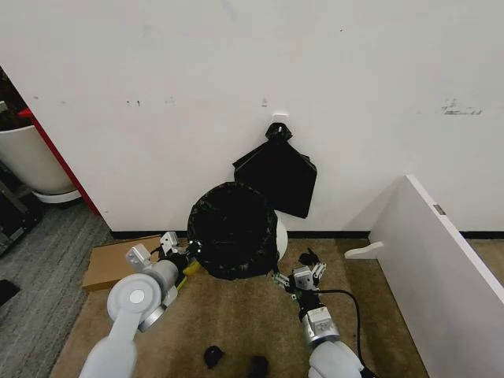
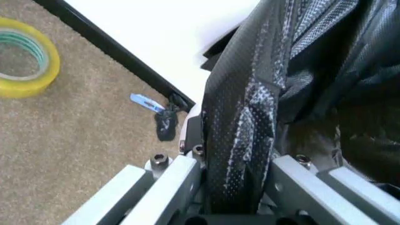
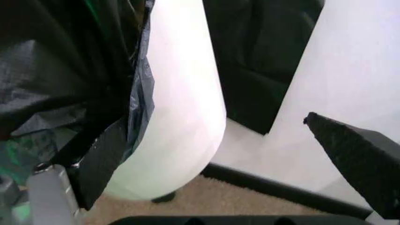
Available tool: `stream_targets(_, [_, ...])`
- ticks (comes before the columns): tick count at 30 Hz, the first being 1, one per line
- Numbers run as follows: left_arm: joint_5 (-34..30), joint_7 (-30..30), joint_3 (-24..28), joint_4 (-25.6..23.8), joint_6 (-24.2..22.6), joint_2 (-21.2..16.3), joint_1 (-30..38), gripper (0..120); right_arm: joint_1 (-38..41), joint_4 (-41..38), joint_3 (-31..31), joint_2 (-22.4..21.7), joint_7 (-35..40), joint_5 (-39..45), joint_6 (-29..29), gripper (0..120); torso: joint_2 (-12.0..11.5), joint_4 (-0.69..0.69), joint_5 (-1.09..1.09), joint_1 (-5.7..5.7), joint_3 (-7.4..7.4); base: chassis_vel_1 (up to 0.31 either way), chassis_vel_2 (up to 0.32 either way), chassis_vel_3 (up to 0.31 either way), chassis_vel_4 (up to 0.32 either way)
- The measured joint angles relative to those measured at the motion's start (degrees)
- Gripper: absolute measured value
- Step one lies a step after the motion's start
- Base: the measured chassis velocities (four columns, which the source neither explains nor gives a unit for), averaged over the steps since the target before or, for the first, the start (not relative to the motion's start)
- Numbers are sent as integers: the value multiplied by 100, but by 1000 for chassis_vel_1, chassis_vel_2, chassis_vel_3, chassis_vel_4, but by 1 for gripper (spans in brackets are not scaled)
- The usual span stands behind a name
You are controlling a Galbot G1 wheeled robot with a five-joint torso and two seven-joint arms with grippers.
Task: Place the garbage bag over the trash bin.
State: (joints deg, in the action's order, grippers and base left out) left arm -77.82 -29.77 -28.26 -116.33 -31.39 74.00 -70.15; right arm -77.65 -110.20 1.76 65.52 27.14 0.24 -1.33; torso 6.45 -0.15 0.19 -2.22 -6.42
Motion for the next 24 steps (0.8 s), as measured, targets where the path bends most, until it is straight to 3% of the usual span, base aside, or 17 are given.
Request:
stream_targets(4, [-2, -17, 1, -37, -35, 6, -35, 0, 39, 159, -136, 38, -17, -292, 487, 100, 0, -1, 0, 0, 0, 0, 0, 0, 0])
stream_targets(6, [15, -19, 6, -41, -41, 6, -54, 0, 85, 285, -259, 72, -52, -535, 898, 100, 0, 1, 0, 0, 0, 0, 0, 0, 0])
stream_targets(7, [73, -19, 24, -42, -42, 5, -79, 0, 115, 434, -452, 92, -181, -836, 1430, 100, 0, 1, 0, 0, 0, 0, 0, 0, 0])
stream_targets(13, [130, -16, 35, -42, -38, -6, -96, 0, 9, 531, -737, -103, -590, -1158, 2130, 100, 0, 0, 0, 0, 0, 0, 0, 0, 0])
stream_targets(19, [123, -16, 14, -42, -25, -49, -57, 0, -242, 379, -619, -657, -1207, -138, 2211, 100, 0, -1, 1, 0, 0, 0, 0, 0, 0])
stream_targets(24, [244, -9, 64, 136, 100, -73, -12, 0, -235, 346, -780, -796, -2318, 935, 2850, 100, 0, 0, 1, 0, 0, 0, 0, 0, 0])
